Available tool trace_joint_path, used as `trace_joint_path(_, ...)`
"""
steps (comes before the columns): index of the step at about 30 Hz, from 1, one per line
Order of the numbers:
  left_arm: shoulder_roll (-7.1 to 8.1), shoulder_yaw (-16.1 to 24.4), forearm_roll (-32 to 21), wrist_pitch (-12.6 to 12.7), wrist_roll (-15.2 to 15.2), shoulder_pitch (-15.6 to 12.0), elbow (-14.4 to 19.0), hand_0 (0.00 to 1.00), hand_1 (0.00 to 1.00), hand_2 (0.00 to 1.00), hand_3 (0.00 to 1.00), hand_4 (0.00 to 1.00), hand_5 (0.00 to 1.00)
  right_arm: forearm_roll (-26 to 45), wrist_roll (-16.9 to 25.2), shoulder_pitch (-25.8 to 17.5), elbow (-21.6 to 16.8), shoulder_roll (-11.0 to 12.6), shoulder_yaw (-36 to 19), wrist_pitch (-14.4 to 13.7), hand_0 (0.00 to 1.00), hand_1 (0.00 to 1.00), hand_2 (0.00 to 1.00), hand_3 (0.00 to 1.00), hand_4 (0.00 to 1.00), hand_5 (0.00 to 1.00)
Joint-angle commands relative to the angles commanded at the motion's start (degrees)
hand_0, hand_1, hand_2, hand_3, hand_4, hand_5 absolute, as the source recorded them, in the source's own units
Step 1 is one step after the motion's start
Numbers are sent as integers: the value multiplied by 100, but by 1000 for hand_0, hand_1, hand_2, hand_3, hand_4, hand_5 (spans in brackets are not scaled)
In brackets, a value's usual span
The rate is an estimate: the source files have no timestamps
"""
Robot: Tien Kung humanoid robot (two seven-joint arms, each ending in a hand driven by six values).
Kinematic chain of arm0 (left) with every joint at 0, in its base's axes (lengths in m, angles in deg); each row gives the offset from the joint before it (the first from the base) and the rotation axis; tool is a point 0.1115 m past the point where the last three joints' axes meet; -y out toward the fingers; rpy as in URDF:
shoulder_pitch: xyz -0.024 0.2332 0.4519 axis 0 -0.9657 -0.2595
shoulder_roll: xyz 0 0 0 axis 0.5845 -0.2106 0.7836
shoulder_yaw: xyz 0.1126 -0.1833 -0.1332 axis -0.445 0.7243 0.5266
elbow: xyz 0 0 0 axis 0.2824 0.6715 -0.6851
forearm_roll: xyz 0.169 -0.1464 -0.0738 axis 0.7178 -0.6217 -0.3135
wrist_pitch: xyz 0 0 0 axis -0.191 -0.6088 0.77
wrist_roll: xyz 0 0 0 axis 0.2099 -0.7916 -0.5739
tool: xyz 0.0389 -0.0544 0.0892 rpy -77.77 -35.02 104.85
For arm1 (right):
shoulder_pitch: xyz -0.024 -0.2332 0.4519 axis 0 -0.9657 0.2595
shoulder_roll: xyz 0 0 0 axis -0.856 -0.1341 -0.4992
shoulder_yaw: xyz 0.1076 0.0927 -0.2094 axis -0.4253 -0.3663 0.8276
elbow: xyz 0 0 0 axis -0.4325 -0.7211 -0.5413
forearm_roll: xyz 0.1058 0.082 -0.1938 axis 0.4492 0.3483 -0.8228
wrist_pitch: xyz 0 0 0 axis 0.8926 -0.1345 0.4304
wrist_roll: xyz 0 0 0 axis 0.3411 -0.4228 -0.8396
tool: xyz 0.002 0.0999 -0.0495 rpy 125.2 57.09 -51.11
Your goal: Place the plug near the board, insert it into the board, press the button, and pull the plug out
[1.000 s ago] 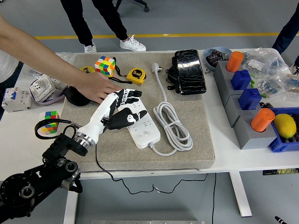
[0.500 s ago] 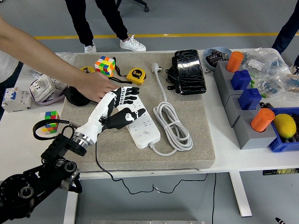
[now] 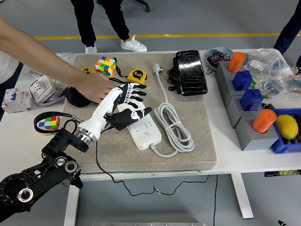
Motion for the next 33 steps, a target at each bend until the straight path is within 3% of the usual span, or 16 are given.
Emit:
trace_joint_path(5, -7, 62, 613, -273, -507, 51, 184, 147, 146, 440, 780, 873, 253, -18, -3, -1, -11, -5, -40, 4, 575, 639, 603, 539, 928, 471)
trace_joint_path(6, -11, 71, 719, -350, -621, 60, 226, 95, 38, 208, 841, 796, 86, -19, -3, -3, -11, -4, -47, 3, 575, 639, 603, 538, 927, 471)
trace_joint_path(11, -27, 134, 1102, -809, -1245, 95, 420, 95, 38, 208, 841, 796, 86, -32, -6, -26, -14, 4, -85, 3, 575, 639, 603, 538, 927, 471)
trace_joint_path(12, -29, 145, 1145, -916, -1382, 103, 449, 64, 23, 136, 853, 671, 2, -35, -6, -31, -15, 4, -90, 3, 575, 639, 603, 539, 927, 470)
trace_joint_path(21, -25, 127, 1832, -1923, -2750, 231, 656, 65, 23, 121, 852, 722, 2, -51, -8, -50, -19, -10, -145, 6, 576, 639, 604, 539, 928, 471)
trace_joint_path(33, 0, -209, 1906, -2337, -3230, 386, 502, 64, 29, 122, 834, 737, 2, -74, -9, -81, -21, 7, -224, 6, 575, 639, 603, 539, 927, 470)
